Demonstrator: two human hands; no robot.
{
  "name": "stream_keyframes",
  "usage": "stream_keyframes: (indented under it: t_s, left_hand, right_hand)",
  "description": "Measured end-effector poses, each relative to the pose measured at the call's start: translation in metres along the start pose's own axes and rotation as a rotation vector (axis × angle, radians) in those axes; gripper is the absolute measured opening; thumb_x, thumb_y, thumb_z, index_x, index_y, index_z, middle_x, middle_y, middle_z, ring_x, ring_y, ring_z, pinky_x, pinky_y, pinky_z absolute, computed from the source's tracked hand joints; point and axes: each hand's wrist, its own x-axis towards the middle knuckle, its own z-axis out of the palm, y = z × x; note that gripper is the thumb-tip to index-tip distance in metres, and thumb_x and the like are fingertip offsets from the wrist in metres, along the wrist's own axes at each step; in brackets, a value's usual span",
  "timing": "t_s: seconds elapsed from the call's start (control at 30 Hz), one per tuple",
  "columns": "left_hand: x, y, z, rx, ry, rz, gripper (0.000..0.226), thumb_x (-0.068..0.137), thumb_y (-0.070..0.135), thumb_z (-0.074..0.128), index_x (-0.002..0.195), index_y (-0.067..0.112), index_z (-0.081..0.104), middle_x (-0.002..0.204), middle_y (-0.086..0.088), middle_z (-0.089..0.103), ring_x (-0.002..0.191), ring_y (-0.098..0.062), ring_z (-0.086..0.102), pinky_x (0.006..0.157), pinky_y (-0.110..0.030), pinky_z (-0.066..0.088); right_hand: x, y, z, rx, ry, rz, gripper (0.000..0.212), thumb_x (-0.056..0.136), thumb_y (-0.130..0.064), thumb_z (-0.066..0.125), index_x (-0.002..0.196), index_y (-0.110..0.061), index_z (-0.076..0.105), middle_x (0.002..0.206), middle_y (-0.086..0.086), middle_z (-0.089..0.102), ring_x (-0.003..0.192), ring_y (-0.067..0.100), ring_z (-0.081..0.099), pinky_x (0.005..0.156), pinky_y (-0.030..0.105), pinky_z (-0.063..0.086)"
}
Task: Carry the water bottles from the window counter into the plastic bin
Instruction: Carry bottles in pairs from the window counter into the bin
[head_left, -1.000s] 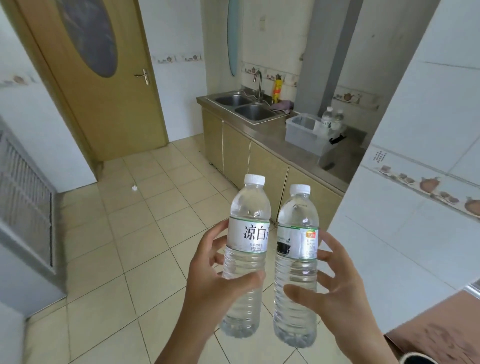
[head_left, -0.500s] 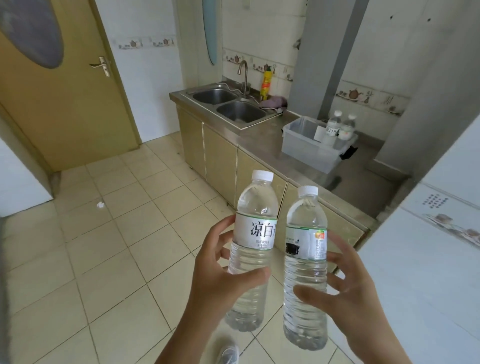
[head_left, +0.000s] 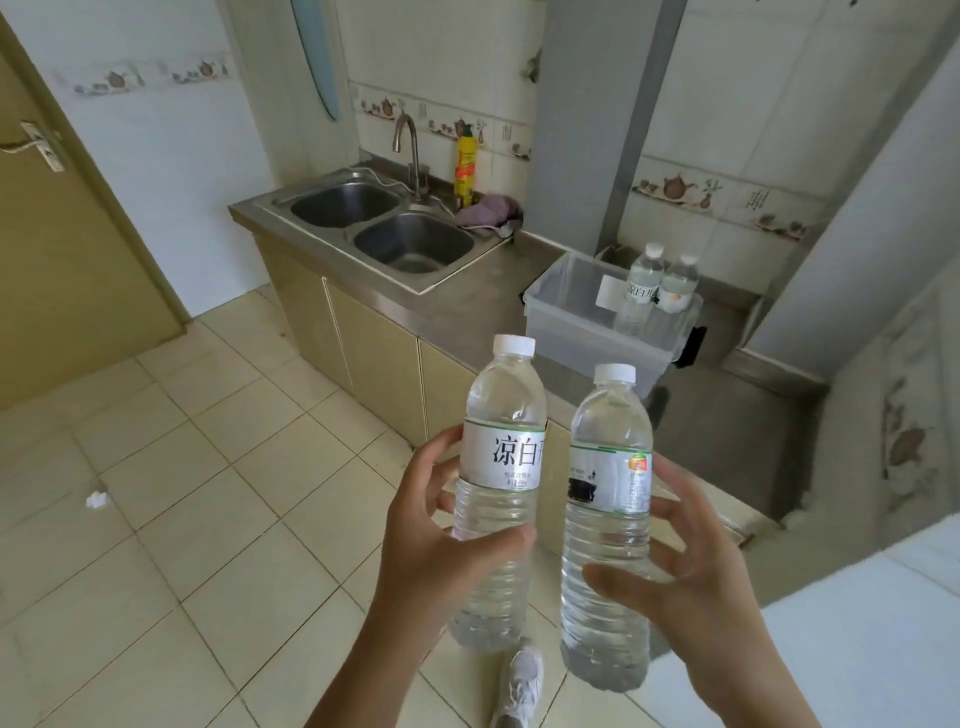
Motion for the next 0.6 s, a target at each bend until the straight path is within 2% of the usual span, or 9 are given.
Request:
stream_keyframes:
  t_s: [0.07,0.17,0.27,0.4,0.5,0.6]
  left_hand:
    - [0.038,0.000,0.015,-0.005,-0.003,0.007,0.089,0.036,0.032,0.086,0.114,0.060,0.055,0.114,0.017,0.067,0.107,-0.014,0.059,0.092,-0.043,0.054]
    - [0.097,0.001,0.043,-0.020,0.000,0.013,0.088,0.036,0.030,0.087,0.113,0.058,0.056,0.112,0.017,0.069,0.105,-0.011,0.062,0.093,-0.046,0.054]
    - [0.153,0.006,0.071,-0.024,-0.012,0.008,0.088,0.037,0.026,0.088,0.113,0.058,0.056,0.113,0.015,0.070,0.107,-0.012,0.063,0.093,-0.050,0.054]
    - [0.219,0.011,0.103,-0.033,-0.059,0.017,0.090,0.037,0.026,0.089,0.115,0.057,0.056,0.111,0.014,0.071,0.101,-0.008,0.065,0.084,-0.039,0.057]
    - [0.261,0.014,0.126,-0.032,-0.116,0.026,0.091,0.042,0.017,0.089,0.119,0.050,0.055,0.107,0.020,0.070,0.094,0.001,0.065,0.078,-0.026,0.053]
    - [0.301,0.013,0.148,-0.035,-0.182,0.018,0.092,0.043,0.015,0.090,0.119,0.053,0.054,0.112,0.019,0.069,0.096,-0.003,0.066,0.074,-0.026,0.056]
  right_hand:
    - [0.038,0.002,-0.004,0.011,-0.002,0.007,0.099,0.050,0.008,0.088,0.125,-0.044,0.051,0.110,-0.001,0.065,0.089,0.012,0.071,0.073,0.034,0.056]
    - [0.098,0.004,-0.012,0.015,0.013,0.004,0.098,0.051,0.006,0.089,0.125,-0.045,0.051,0.108,-0.007,0.066,0.091,0.009,0.070,0.079,0.037,0.057]
    - [0.157,0.002,-0.023,0.009,0.051,-0.015,0.093,0.051,0.004,0.089,0.121,-0.044,0.053,0.107,-0.014,0.066,0.095,0.006,0.068,0.079,0.027,0.055]
    - [0.225,-0.008,-0.041,0.030,0.108,-0.019,0.095,0.050,0.007,0.089,0.124,-0.040,0.053,0.102,-0.012,0.069,0.094,0.013,0.069,0.084,0.044,0.056]
    - [0.265,-0.013,-0.053,0.039,0.158,-0.020,0.097,0.051,0.009,0.087,0.121,-0.046,0.049,0.105,-0.007,0.067,0.090,0.008,0.070,0.077,0.036,0.056]
    - [0.299,-0.013,-0.063,0.041,0.214,-0.014,0.100,0.051,0.009,0.087,0.122,-0.047,0.046,0.112,-0.006,0.065,0.090,0.007,0.069,0.075,0.027,0.052]
